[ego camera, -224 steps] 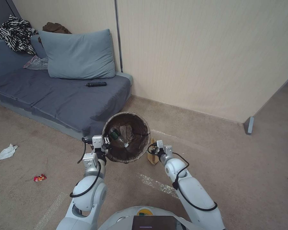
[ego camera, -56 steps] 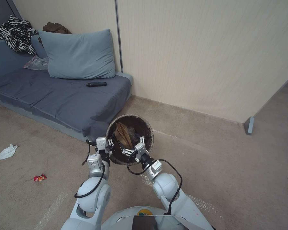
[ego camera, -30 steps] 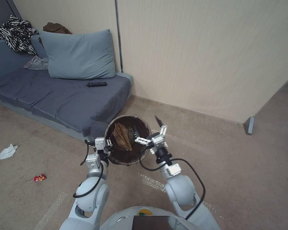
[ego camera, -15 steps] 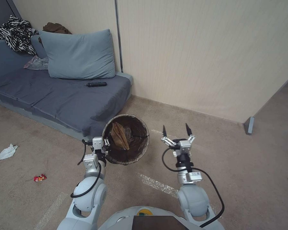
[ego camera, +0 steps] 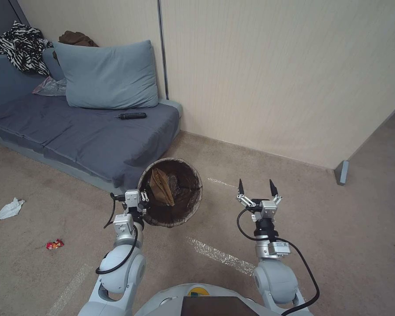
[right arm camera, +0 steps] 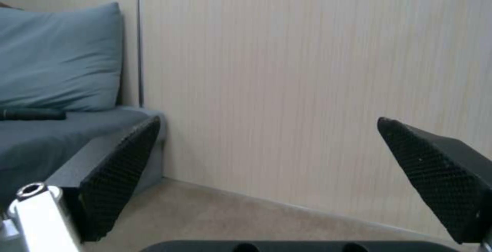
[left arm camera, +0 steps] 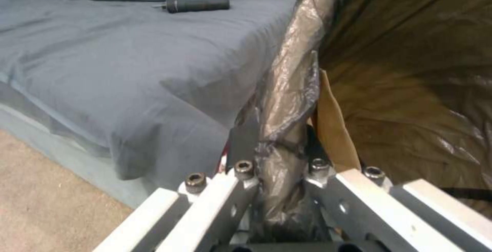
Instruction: Pick up the trash bin, then pick up the garbage from the floor and place it into the trash bin.
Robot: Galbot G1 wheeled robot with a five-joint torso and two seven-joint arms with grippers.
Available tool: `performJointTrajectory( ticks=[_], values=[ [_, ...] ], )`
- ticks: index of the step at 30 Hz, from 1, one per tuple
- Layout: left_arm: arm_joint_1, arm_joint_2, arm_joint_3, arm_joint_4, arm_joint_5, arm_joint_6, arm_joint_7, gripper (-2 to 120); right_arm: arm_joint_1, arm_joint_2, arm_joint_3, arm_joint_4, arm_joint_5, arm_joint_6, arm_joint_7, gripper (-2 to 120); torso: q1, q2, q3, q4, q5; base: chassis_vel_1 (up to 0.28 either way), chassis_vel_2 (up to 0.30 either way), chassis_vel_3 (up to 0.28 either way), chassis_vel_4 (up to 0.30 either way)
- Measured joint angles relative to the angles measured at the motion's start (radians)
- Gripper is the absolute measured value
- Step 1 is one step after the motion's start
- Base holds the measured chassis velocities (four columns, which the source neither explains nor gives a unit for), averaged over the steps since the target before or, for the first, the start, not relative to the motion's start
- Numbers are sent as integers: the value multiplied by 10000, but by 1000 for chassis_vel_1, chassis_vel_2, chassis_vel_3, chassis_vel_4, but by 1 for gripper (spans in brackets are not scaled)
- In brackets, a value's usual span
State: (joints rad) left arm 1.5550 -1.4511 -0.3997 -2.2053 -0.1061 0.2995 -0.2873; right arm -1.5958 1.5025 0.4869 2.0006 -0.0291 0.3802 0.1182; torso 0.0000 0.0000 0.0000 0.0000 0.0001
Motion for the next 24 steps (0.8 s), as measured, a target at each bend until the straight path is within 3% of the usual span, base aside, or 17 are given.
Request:
performJointTrajectory(
  ticks=[24],
  values=[
    [166, -16, 46, -296, -95, 34, -8, 2, 369, -110, 362, -90, -2, -123, -355, 100, 0, 0, 0, -1, 0, 0, 0, 0, 0]
  ],
)
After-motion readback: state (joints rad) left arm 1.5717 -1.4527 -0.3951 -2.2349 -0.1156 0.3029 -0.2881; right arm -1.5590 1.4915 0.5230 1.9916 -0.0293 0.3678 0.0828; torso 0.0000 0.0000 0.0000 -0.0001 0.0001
